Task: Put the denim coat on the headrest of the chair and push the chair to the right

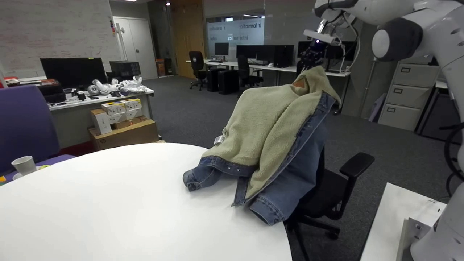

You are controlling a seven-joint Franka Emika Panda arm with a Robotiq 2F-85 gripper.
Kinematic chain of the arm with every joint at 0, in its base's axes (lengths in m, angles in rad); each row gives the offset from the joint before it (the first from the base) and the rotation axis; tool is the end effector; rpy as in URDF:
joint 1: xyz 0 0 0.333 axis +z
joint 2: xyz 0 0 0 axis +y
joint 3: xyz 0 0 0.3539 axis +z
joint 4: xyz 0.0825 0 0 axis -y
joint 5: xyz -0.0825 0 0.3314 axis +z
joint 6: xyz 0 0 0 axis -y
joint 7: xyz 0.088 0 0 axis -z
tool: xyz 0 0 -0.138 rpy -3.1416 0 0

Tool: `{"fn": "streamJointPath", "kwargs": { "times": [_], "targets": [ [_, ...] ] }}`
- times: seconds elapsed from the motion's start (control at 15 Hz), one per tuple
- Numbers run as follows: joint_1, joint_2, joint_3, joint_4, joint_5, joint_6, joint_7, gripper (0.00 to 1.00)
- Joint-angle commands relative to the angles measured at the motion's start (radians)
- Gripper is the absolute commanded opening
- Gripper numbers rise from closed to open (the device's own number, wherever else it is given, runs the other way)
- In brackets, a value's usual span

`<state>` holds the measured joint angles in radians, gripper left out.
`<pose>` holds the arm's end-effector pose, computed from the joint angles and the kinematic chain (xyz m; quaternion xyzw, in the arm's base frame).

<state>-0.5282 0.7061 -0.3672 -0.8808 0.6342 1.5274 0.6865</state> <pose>0.5737 -0.4192 0.5091 -0.7228 0.6620 0.0007 0.1985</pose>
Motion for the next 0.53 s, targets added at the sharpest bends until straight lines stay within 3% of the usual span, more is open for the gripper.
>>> {"fn": "streamJointPath", "kwargs": {
  "times": [0.0, 0.47],
  "targets": [
    [0.007, 0.119, 0.07, 0.045, -0.118, -0.015, 0.082, 0.02],
    [0.015, 0.269, 0.13, 0.11, -0.291, -0.057, 0.15, 0.02]
  ]
}}
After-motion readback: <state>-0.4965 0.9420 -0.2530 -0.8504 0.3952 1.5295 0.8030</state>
